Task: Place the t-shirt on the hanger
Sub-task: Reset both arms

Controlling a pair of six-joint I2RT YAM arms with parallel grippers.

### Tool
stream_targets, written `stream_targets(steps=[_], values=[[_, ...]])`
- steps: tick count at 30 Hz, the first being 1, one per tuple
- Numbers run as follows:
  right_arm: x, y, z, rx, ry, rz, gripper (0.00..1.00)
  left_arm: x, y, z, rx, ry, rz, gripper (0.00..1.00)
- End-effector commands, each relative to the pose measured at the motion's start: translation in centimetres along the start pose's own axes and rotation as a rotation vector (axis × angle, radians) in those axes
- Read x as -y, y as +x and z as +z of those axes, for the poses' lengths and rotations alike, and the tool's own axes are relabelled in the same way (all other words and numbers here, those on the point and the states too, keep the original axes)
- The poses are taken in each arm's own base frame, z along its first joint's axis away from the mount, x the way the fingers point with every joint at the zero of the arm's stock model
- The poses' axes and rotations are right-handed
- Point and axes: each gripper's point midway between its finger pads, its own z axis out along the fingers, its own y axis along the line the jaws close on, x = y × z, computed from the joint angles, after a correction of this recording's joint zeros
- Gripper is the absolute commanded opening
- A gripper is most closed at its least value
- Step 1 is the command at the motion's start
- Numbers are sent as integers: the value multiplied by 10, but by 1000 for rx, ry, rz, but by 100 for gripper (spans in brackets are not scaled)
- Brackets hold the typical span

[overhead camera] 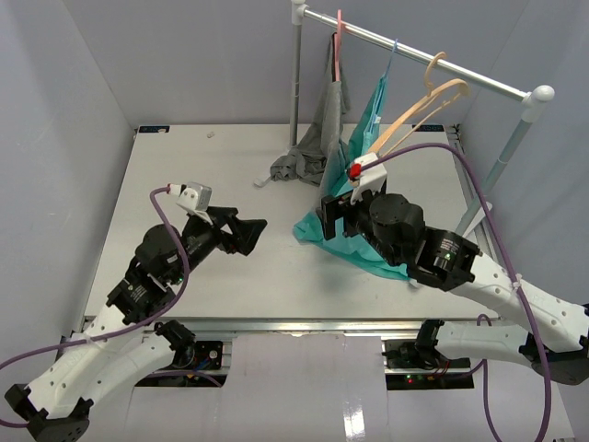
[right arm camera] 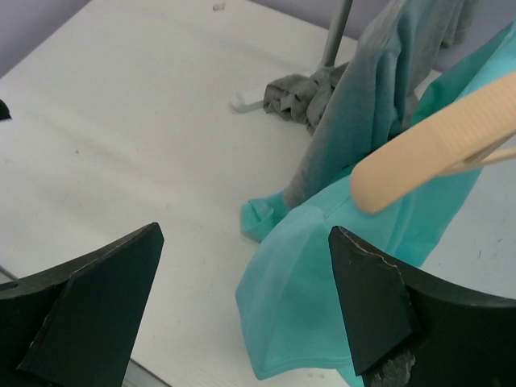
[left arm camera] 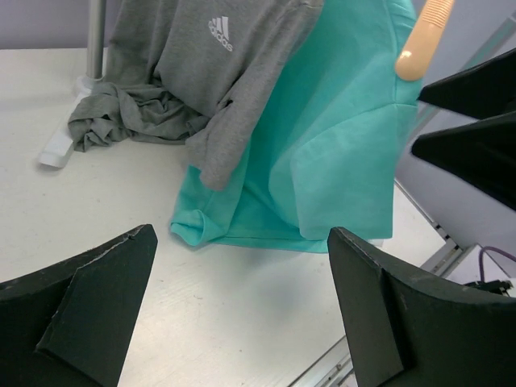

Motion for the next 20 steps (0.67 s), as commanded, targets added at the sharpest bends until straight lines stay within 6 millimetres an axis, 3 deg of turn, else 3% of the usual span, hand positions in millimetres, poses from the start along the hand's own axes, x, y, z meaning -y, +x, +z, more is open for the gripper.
stream_targets(steps=[1, 4, 10, 20], values=[[-3, 11, -6, 57, 17, 71, 90, 7, 8, -19, 24, 63, -47, 98], [-17, 24, -9, 50, -57, 74, 90, 9, 25, -24, -10, 98, -57, 98], [-36, 34, -18, 57, -156, 105, 90, 10, 35, -28, -36, 114, -66, 98], [-32, 37, -23, 68, -151, 106, 90, 12, 32, -32, -26, 123, -58, 98]])
